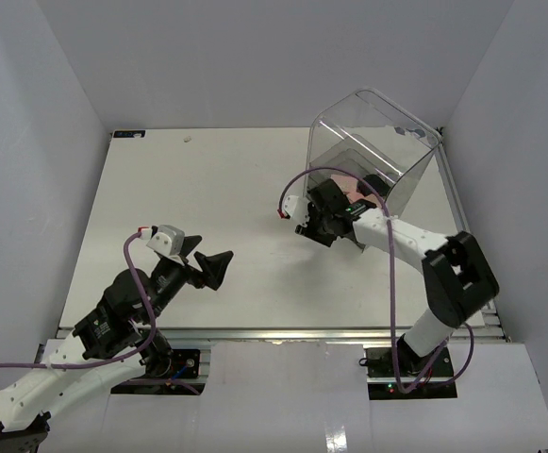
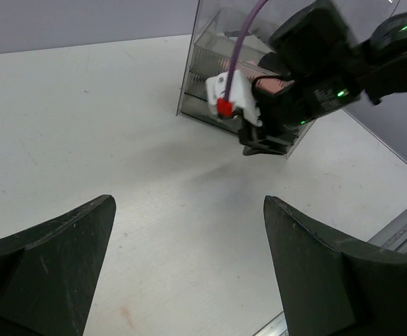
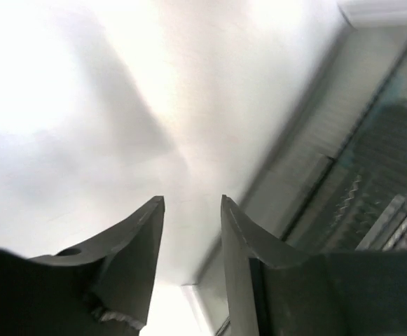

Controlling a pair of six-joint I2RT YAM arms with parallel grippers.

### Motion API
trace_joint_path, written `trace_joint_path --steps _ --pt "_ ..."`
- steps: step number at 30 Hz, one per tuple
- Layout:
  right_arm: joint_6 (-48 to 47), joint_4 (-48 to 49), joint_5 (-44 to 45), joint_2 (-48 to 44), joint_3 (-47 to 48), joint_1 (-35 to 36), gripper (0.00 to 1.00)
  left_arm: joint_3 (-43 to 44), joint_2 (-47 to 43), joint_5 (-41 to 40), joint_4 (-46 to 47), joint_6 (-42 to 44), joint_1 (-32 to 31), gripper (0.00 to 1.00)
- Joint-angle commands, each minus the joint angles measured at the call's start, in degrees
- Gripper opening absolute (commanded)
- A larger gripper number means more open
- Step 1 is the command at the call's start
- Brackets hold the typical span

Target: Organize the makeup

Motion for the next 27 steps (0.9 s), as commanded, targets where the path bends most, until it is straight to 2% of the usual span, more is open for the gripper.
trace_joint_path --steps 1,3,6,7,10,13,15,21,27 --pt "-1.54 -10.19 -21.82 -15.08 1.78 0.07 0.51 -0.98 -0.69 1.72 0.97 0.16 0.28 0.98" --pt "-1.40 -10.44 -23.02 -22.49 0.22 -0.25 0.59 -0.97 -0.50 2.46 1.09 0.23 0.28 0.98" --pt "-0.28 -10.99 -24.44 -33.56 -2.64 -3.61 0.86 -0.86 -0.02 3.33 1.26 0.25 0.28 0.98" --pt "0.42 -11.22 -24.91 -35.53 -3.26 -4.55 0.90 -0.86 0.22 3.72 1.19 0.33 0.28 0.98" --pt "2.39 -11.25 -23.60 -43.91 -6.38 -9.28 0.90 -0.99 0.65 4.41 1.32 0.39 0.28 0.98" --pt "7.46 -11.25 -15.64 -50.93 -8.96 -12.60 0.90 -1.04 1.11 4.98 1.35 0.43 0.28 0.98" --pt "8.29 -11.22 -13.65 -54.97 -10.42 -15.80 0.90 -1.11 1.29 5.32 1.53 0.50 0.28 0.98" --pt "14.15 -9.62 -9.23 -62.19 -15.43 -23.72 0.90 -1.21 1.98 6.05 1.47 0.43 0.28 0.98" --pt "16.66 -4.91 4.10 -65.29 -21.62 -27.70 0.90 -1.13 2.76 6.83 1.56 0.39 0.28 0.98"
